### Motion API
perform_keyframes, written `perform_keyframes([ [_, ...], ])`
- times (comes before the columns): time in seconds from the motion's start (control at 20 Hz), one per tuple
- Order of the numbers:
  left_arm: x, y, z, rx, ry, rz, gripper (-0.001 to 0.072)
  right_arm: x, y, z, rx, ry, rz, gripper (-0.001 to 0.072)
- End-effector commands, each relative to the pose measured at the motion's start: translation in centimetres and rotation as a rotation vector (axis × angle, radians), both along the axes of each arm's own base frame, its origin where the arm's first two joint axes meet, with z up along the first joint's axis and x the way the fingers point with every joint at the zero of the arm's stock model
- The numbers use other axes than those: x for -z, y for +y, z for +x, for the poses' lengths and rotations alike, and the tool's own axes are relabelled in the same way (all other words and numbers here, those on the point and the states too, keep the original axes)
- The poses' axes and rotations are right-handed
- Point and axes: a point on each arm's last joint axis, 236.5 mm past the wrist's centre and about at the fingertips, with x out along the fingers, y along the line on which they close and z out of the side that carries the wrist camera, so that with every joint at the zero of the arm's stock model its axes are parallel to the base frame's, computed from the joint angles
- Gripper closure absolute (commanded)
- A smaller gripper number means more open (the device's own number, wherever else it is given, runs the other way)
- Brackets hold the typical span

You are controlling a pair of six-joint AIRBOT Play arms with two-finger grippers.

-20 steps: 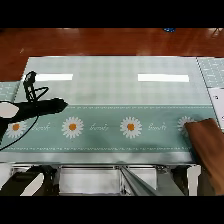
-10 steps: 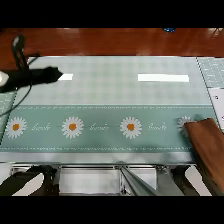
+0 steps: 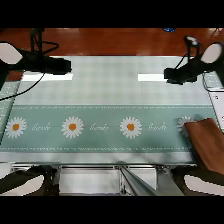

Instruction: Fold the shirts.

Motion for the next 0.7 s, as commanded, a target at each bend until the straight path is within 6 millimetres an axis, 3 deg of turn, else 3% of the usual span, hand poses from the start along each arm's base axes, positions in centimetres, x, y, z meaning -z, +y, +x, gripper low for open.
perform_keyframes([
  [0.0, 2.71, 0.99, -0.62, -0.005, 0.077, 0.060, 0.0683, 2.93, 0.14, -0.30, -0.043, 0.074, -0.133, 0.0686],
  [0.65, 3.41, 1.04, -0.67, 0.002, 0.094, 0.070, 0.0683, 2.81, -0.01, -0.23, -0.043, 0.069, -0.140, 0.0686],
])
